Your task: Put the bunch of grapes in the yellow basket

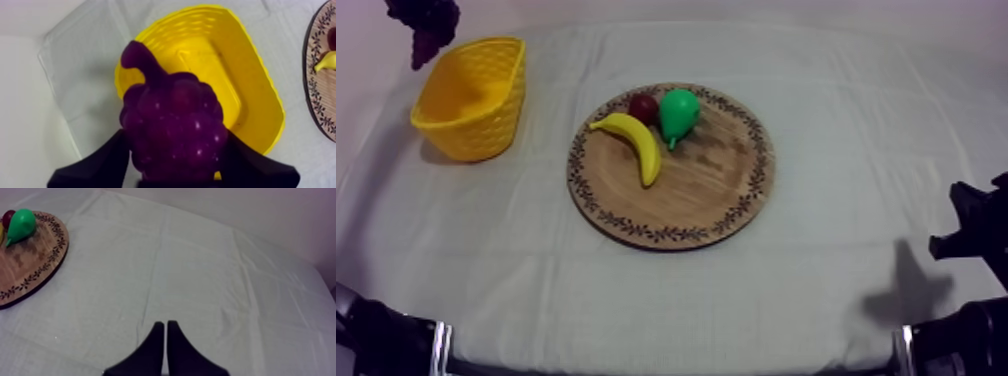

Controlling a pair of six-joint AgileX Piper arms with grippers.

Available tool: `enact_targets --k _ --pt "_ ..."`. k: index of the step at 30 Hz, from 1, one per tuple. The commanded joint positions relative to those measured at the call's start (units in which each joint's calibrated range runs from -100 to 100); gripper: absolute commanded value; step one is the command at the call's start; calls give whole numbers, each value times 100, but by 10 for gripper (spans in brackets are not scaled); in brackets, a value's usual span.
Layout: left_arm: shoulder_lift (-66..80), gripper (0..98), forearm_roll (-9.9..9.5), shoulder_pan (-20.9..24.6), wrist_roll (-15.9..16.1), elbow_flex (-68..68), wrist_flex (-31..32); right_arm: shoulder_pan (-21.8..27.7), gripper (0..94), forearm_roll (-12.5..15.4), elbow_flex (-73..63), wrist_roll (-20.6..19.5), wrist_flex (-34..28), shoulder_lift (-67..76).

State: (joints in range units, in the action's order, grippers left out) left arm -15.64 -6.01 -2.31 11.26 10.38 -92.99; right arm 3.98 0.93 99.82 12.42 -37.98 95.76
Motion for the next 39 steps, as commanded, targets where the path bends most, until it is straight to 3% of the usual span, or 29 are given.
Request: enact_targets --k 1,30,34,39 --pt "-44 449 30 7 -7 20 -5 1 3 2 -4 1 0 0" --pt "-1173 471 281 -24 -140 -142 372 1 3 2 -4 1 0 0" --pt "-1257 516 309 -20 -195 -136 372 1 3 2 -4 1 0 0" --pt "-1364 649 321 -11 -332 -131 250 1 3 2 -4 1 0 0"
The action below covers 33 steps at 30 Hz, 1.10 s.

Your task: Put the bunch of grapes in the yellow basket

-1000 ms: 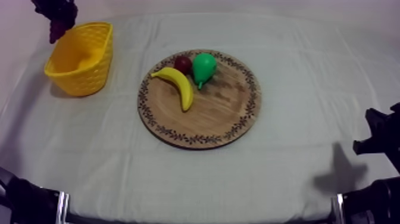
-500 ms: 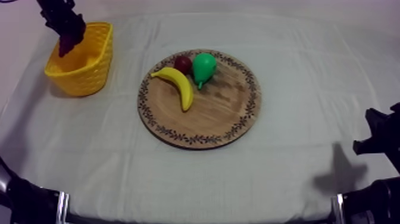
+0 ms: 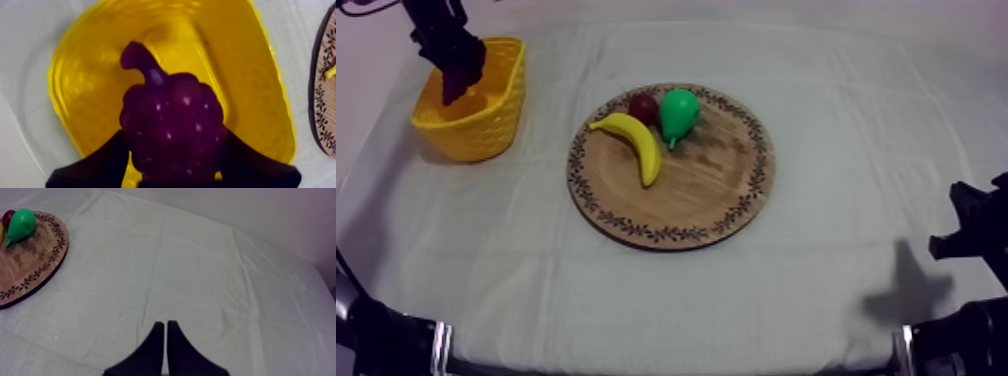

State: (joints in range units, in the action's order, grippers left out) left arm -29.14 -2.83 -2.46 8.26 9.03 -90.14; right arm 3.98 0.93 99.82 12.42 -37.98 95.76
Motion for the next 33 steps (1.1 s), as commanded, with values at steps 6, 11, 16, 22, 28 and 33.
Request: enact_targets --k 6,11,16,22,28,33 --pt "-121 800 13 31 -189 34 -189 1 3 2 -4 1 0 0" --pt "-166 882 22 49 -261 69 -255 1 3 2 -4 1 0 0" --pt "-181 936 30 53 -320 87 -314 1 3 2 -4 1 0 0" --pt "-140 954 36 44 -371 74 -335 1 3 2 -4 1 0 0" --pt "54 882 50 27 -467 -72 -252 1 3 2 -4 1 0 0" --pt "359 776 73 2 -526 -294 -46 1 3 2 -4 1 0 0"
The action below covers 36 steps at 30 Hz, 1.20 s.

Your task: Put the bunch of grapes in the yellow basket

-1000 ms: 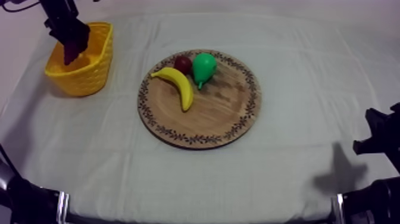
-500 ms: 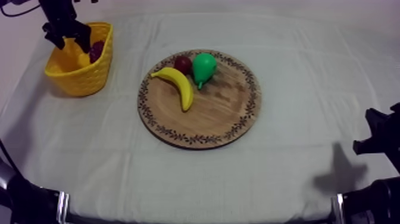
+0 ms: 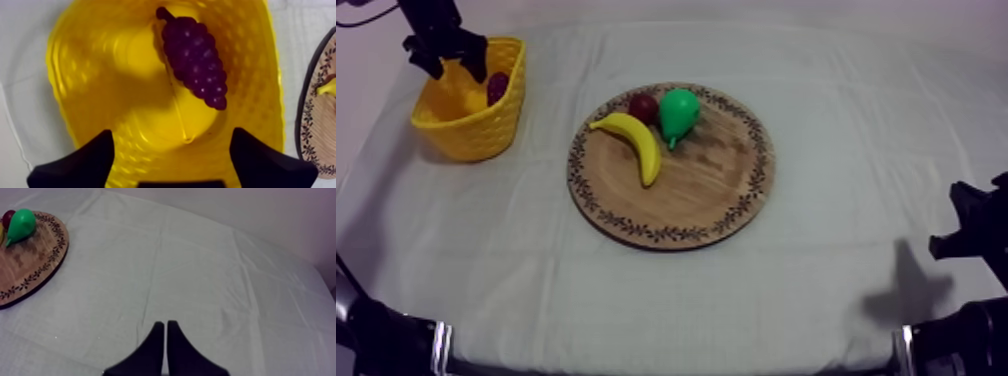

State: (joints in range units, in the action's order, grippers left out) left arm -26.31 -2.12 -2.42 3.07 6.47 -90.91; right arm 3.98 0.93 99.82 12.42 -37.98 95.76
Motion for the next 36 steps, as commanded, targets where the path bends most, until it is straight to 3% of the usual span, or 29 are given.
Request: enact_targets --k 1,17,36 --pt "151 759 8 -8 -15 -96 69 1 3 2 -4 1 0 0" --pt "1966 552 48 -24 -257 -1540 803 1 3 2 -4 1 0 0" --pt "5260 228 29 -139 -452 -4226 2257 1 3 2 -4 1 0 0"
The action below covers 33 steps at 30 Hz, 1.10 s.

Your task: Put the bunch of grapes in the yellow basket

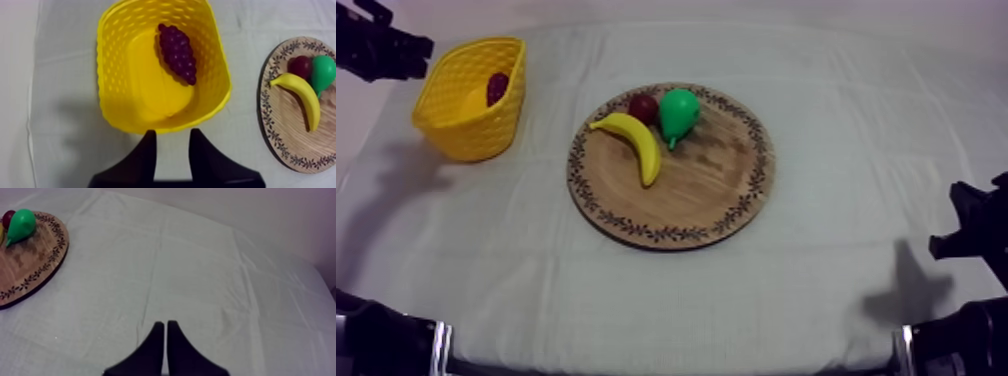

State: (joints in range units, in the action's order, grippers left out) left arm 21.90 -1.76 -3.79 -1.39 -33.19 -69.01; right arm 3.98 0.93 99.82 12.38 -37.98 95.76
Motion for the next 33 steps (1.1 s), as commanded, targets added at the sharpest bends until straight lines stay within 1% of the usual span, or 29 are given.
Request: enact_targets --k 1,5,10,12,17,20,29,33 --pt "626 215 -11 -4 -19 -405 137 1 3 2 -4 5 0 0" --pt "1378 157 -88 -17 -140 -1011 477 1 3 2 -4 5 0 0" --pt "2161 87 -204 -24 -228 -1558 731 1 3 2 -4 5 0 0" --pt "2453 65 -234 -30 -211 -1726 784 1 3 2 -4 5 0 0" --pt "3110 15 -234 -128 -101 -2147 916 1 3 2 -4 5 0 0" --pt "3513 6 -188 -207 -80 -2481 1059 1 3 2 -4 5 0 0" --pt "4833 1 62 -276 36 -3592 1525 1 3 2 -4 5 0 0" --pt "5357 0 112 -282 99 -4139 1690 1 3 2 -4 5 0 0"
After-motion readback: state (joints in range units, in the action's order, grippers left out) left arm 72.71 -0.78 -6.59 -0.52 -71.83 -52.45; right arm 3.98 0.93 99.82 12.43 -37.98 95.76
